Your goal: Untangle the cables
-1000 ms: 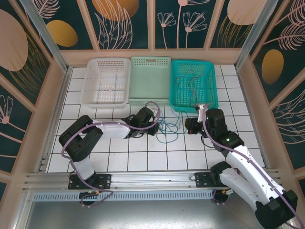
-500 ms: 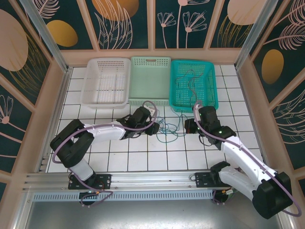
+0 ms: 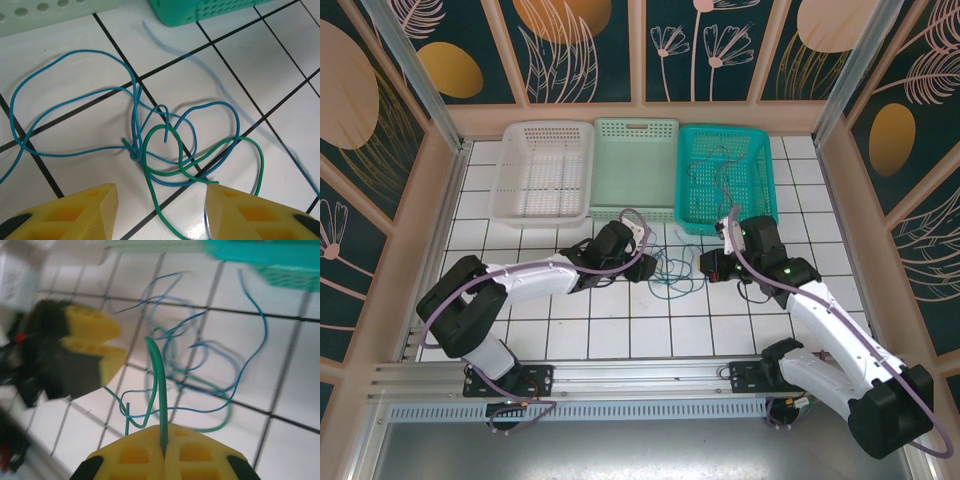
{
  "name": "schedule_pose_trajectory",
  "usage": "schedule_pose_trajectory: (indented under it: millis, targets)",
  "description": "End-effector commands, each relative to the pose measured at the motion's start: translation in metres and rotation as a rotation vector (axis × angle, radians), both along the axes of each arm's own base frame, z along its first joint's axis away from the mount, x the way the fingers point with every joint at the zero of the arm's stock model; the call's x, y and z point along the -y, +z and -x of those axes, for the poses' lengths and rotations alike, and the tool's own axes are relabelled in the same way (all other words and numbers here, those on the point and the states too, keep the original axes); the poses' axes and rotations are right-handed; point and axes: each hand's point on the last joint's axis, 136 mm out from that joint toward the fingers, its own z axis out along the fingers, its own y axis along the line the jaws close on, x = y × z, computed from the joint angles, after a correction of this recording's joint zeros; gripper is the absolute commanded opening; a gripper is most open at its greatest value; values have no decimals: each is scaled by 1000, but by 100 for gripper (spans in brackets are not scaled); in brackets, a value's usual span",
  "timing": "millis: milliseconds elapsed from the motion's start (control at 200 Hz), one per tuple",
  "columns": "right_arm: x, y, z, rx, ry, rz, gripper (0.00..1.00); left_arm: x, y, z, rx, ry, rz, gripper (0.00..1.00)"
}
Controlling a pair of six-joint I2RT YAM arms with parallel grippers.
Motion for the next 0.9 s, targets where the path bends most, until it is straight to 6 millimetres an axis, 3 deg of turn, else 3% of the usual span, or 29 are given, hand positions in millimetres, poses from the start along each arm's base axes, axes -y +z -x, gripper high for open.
schedule_pose_trajectory:
  millis: [0,130,310,460,651,896]
  targets:
    - [-24,21,32,-49,213,-127,0,10,11,-4,28,-34,19,50]
    - [-25,28,30,-37,237,-136,0,11,15,-3,36,-45,30,50]
    - [4,30,-11,19,37,-106,0,13,21,3,43,-72,67,50]
    - [13,32,-29,37,-29,-108,0,3,22,4,54,-39,60,51]
    - [15,44,-34,101,-43,-105,0,-23,27,2,111,71,51,57]
    - [21,54,-37,150,-82,-111,0,-10,44,26,116,-56,190,58]
